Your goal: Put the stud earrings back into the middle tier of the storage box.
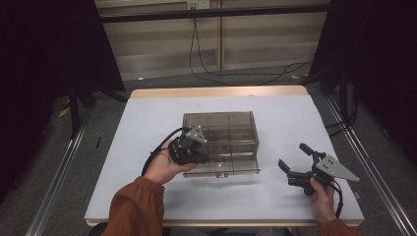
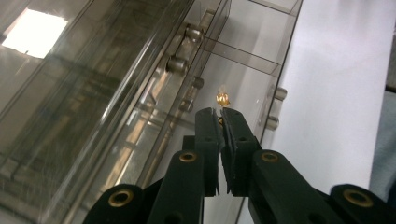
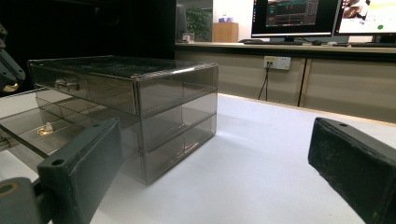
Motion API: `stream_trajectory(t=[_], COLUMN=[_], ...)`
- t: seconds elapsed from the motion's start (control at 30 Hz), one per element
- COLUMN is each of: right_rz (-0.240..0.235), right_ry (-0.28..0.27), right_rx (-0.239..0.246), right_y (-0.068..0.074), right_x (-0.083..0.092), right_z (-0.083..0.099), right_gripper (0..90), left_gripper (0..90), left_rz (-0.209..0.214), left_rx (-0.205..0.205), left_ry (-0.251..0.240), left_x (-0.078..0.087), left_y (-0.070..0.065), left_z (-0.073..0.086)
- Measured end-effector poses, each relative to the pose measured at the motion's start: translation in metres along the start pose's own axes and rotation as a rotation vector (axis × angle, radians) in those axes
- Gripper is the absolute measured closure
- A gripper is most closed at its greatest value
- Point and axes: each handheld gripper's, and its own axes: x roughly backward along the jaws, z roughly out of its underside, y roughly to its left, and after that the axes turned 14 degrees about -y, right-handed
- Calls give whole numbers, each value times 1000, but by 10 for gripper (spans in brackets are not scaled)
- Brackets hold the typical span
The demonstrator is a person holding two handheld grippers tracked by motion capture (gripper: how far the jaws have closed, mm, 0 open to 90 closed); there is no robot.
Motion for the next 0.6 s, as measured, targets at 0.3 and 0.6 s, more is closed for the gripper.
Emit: stream_trajectory(t=[0.3,0.6], right_rz=[0,-1], right_ry=[0,0], right_rx=[-3,-2], right_y=[0,0], right_x=[0,0], right_z=[0,0], right_gripper=[29,29], left_gripper=[862,861], left_rz=[22,44], left_rx=[-54,-83], left_ry=[106,218], left_x=[-26,-48], left_y=[-3,-1], left_z=[-16,-23])
